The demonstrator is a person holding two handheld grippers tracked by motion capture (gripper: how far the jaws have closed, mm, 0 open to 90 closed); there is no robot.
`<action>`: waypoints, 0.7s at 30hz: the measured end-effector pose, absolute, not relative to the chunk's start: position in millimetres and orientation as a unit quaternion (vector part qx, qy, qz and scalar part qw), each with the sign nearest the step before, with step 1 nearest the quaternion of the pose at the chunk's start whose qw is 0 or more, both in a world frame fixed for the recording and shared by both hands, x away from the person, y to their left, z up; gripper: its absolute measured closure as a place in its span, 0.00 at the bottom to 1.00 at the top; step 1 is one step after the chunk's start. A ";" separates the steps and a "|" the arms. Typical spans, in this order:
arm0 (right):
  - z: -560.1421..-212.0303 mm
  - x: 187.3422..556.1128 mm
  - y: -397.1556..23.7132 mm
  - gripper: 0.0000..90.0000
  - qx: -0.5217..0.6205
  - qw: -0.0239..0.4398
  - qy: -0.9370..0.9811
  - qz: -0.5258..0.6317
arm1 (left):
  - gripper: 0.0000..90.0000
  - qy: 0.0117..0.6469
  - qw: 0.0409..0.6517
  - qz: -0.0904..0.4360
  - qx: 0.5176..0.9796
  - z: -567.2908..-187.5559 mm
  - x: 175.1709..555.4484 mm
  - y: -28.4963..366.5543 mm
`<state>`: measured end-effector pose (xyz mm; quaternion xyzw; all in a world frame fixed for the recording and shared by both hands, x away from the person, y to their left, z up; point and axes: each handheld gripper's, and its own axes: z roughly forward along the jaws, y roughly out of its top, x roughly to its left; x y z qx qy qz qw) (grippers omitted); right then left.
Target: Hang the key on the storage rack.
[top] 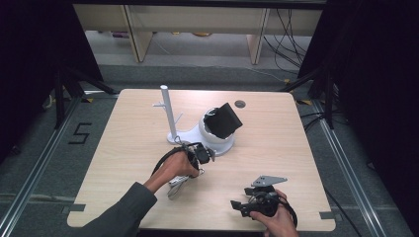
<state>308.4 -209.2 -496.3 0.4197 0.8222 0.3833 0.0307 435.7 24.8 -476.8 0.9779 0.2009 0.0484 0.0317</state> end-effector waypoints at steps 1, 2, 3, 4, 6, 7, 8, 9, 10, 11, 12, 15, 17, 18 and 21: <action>-496.5 308.8 -209.6 0.28 0.416 0.032 0.824 0.384 | 0.84 0.203 0.034 0.044 0.978 -477.0 435.1 25.2; -496.7 308.9 -209.7 0.28 0.415 0.032 0.824 0.385 | 0.84 0.197 0.036 0.044 0.979 -476.6 436.2 25.9; -496.5 308.5 -209.4 0.28 0.419 0.031 0.823 0.383 | 0.84 0.208 0.042 0.038 0.977 -477.1 435.3 26.9; -496.8 309.5 -209.9 0.28 0.417 0.033 0.823 0.385 | 0.84 0.202 0.044 0.042 0.978 -476.8 435.9 27.8; -496.9 309.5 -210.0 0.28 0.417 0.030 0.822 0.388 | 0.84 0.202 0.046 0.039 0.978 -476.8 435.1 28.6; -497.0 309.4 -210.0 0.28 0.417 0.030 0.822 0.387 | 0.84 0.200 0.048 0.037 0.978 -476.4 435.0 29.5; -497.1 309.5 -210.2 0.28 0.417 0.031 0.822 0.387 | 0.84 0.200 0.050 0.036 0.978 -476.2 435.1 30.2; -497.0 309.5 -210.3 0.28 0.417 0.032 0.823 0.385 | 0.84 0.203 0.055 0.037 0.977 -474.1 435.4 31.7; -497.4 309.9 -210.3 0.28 0.418 0.031 0.821 0.387 | 0.84 0.204 0.059 0.037 0.977 -472.5 435.6 33.0; -497.2 309.8 -210.3 0.28 0.418 0.031 0.821 0.387 | 0.84 0.207 0.062 0.033 0.976 -470.7 435.4 34.3; -496.5 307.9 -208.9 0.28 0.428 0.021 0.817 0.385 | 0.84 0.206 0.062 0.034 0.976 -468.7 435.9 35.6; -497.3 309.9 -210.4 0.28 0.419 0.032 0.822 0.384 | 0.84 0.214 0.074 0.035 0.973 -462.4 436.3 41.4; -497.3 310.0 -210.6 0.28 0.420 0.033 0.821 0.385 | 0.84 0.218 0.081 0.031 0.972 -457.9 436.3 45.8; -497.4 309.9 -210.6 0.28 0.420 0.032 0.821 0.385 | 0.84 0.221 0.086 0.033 0.971 -455.1 436.6 48.1; -497.6 310.3 -210.7 0.28 0.421 0.033 0.821 0.384 | 0.84 0.229 0.091 0.038 0.968 -443.9 437.3 55.4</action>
